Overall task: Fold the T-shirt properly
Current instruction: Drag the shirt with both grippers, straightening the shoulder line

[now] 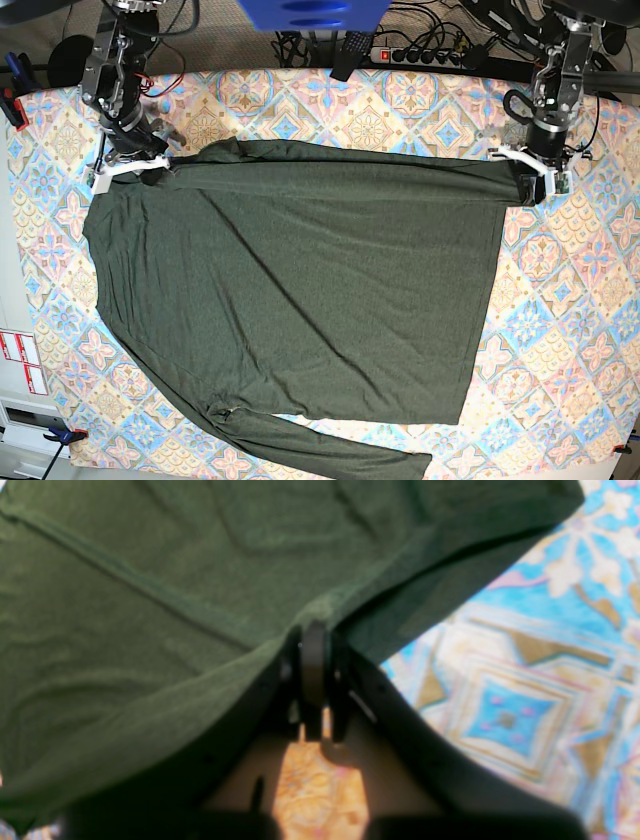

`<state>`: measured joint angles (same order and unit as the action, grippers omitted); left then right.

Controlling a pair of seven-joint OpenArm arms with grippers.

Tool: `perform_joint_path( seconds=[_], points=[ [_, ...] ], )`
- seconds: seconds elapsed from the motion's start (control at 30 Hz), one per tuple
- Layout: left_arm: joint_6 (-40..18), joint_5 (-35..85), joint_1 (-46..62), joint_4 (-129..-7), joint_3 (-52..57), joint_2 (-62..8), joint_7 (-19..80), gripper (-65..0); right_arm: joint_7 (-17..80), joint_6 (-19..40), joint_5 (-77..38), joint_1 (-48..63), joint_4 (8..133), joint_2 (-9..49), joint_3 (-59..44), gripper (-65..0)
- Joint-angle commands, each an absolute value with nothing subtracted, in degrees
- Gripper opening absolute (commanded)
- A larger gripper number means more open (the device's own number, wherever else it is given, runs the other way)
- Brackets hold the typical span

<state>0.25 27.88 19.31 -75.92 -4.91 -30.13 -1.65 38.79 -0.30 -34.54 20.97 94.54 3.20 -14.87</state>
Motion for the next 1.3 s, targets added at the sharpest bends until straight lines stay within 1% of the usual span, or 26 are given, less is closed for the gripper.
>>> perform_joint_path(
  seconds=[0.0,0.1,0.4,0.63,0.7,0.87,0.97,1.07,1.27],
  points=[
    [0.5,27.7,18.1,-75.8,-5.2,-31.2,-3.4,-47.0,37.4,0.0,-34.7,20.6,95.5,3.6,-14.6,-65.0],
    [0.5,27.7,16.8,-74.9,-6.6,-31.2,-3.4,-45.7,37.3,0.0,-34.7,20.6,95.5,3.6,-13.5,-65.0],
    [0.5,27.7,17.1,-75.0,-9.5,-31.5,-3.4,-45.5,37.3,0.0,-34.7,20.7,95.5,3.6,-13.2,-65.0],
    [0.5,27.9,22.3,-77.5,-9.1,-33.1,-3.4,-44.7,37.3,0.0,-34.7,20.7,95.5,3.6,-13.3,-65.0],
    [0.5,28.0,23.1,-77.8,-9.1,-33.2,-3.4,-40.9,37.3,0.0,-34.7,20.7,95.5,3.6,-13.4,-65.0],
    [0.5,28.1,25.0,-78.6,-9.1,-33.3,-3.4,-24.9,37.3,0.0,-34.7,20.7,95.5,3.6,-13.1,-65.0],
    [0.5,28.0,25.5,-78.6,-9.2,-33.3,-3.4,-18.7,37.3,0.0,-34.7,20.6,95.5,3.6,-13.1,-65.0],
    [0.5,27.8,25.5,-78.5,-9.4,-32.9,-3.4,-16.4,37.3,0.0,-34.7,20.6,95.5,3.6,-13.1,-65.0],
    [0.5,27.8,24.1,-78.1,-9.6,-31.8,-3.4,-16.3,37.3,0.0,-34.7,20.6,95.5,3.6,-13.1,-65.0]
  ],
)
